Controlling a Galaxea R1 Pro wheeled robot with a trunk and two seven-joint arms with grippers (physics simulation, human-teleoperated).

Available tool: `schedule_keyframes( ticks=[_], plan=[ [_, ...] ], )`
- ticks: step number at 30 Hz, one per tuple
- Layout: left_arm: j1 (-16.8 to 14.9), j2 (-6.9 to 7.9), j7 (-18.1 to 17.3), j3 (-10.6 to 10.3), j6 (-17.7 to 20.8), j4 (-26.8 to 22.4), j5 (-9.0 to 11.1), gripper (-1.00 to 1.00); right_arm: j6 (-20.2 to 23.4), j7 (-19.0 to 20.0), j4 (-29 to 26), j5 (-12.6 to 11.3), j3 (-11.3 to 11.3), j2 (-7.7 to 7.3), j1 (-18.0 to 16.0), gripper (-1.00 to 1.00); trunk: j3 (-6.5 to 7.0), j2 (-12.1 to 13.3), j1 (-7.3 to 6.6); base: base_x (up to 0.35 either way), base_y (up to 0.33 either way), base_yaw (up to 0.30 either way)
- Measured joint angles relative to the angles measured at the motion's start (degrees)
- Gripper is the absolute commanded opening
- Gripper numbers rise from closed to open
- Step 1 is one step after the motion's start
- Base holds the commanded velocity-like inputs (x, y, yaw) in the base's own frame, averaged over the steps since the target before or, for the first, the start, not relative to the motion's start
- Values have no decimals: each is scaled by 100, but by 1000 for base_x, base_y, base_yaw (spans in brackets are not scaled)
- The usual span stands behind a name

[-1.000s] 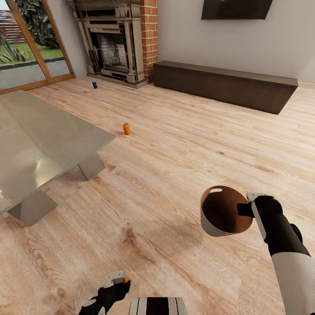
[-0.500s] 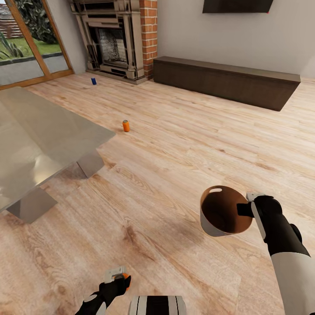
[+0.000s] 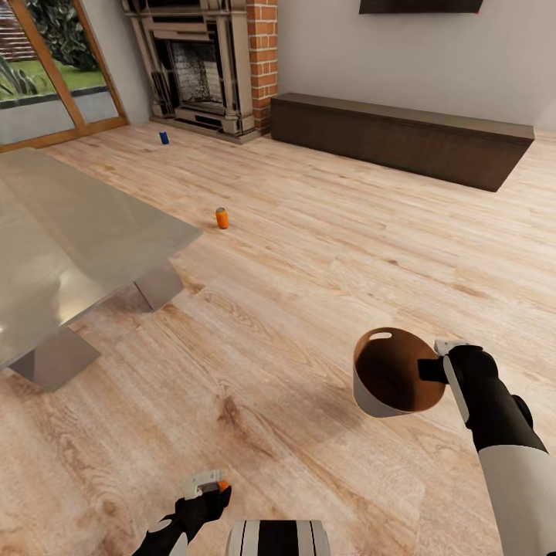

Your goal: Put the three can of soda from the living room inside the tash can in the kitchen.

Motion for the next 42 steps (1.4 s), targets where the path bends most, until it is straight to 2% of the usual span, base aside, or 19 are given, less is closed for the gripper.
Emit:
schedule_keyframes(
  ticks=[15, 16, 22, 42],
  plan=[
    [-1, 5, 0, 0, -2, -3, 2, 100, 0, 4, 0, -6, 6, 0, 0, -100, 0, 0, 0, 0, 0, 0],
    [1, 6, 0, 0, -2, -4, 1, -100, 0, 4, 0, -3, 6, 0, 0, -100, 0, 0, 0, 0, 0, 0],
    [1, 6, -27, -1, -148, 14, 13, -100, 0, 2, 0, 2, 4, 0, 0, -100, 0, 0, 0, 0, 0, 0],
    [7, 4, 15, 13, -246, -16, 20, -100, 0, -1, 0, -5, 3, -1, 0, -100, 0, 0, 0, 0, 0, 0]
  ],
)
